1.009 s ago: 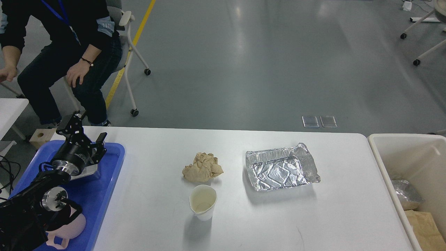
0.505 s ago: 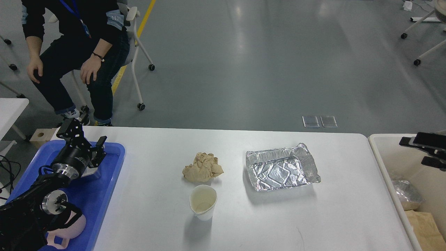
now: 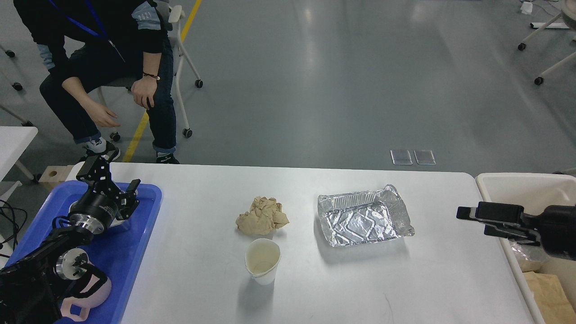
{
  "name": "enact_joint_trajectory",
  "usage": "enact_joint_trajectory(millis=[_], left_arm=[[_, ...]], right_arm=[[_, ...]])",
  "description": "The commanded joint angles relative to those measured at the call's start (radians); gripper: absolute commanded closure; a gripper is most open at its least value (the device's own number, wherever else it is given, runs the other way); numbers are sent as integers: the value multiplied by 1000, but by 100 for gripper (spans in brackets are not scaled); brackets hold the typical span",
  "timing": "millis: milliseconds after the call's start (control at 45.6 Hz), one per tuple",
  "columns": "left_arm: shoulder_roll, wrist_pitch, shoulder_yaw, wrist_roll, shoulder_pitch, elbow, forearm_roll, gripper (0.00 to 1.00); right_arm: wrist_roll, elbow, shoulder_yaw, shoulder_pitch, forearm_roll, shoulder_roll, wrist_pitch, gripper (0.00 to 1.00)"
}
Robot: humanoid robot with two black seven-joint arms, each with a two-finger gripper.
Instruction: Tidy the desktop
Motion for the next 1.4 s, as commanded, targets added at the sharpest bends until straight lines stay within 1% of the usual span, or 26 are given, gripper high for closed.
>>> enact_joint_trajectory(millis=[0,110,219,307,395,549,636,746,1295,1382], left_arm=[[-4,1,6,-1,0,0,-2,2],[-1,-1,9,-1,0,2,-2,2],[-1,-1,11,-1,-1,2,0,2],[-4,-1,13,-1,-1,2,0,2],[-7,-1,13,-1,-1,2,-2,2],[-9,-1,13,-1,-1,2,-2,2],[-13,-2,11,-1,-1,2,-2,2],[-16,-2,11,-1,3,2,-2,2],[-16,-1,13,-1,8,3,-2,2],[-16,-1,13,-1,9,3,-2,2]], right_arm=[[-5,3,-8,-2,-62,-1,11,0],[-3,3,-8,9,-67,-5,13,0],[-3,3,-7,47,-67,-43,19,0],[-3,3,-7,96,-65,-100,83,0],[-5,3,-7,134,-67,-123,152,0],[-10,3,-7,182,-129,-168,196,0],[-8,3,-7,182,-211,-148,196,0],[-9,3,-7,182,-243,-129,196,0],[-10,14,-5,179,-245,-123,192,0],[-11,5,-4,191,-237,-80,185,0]])
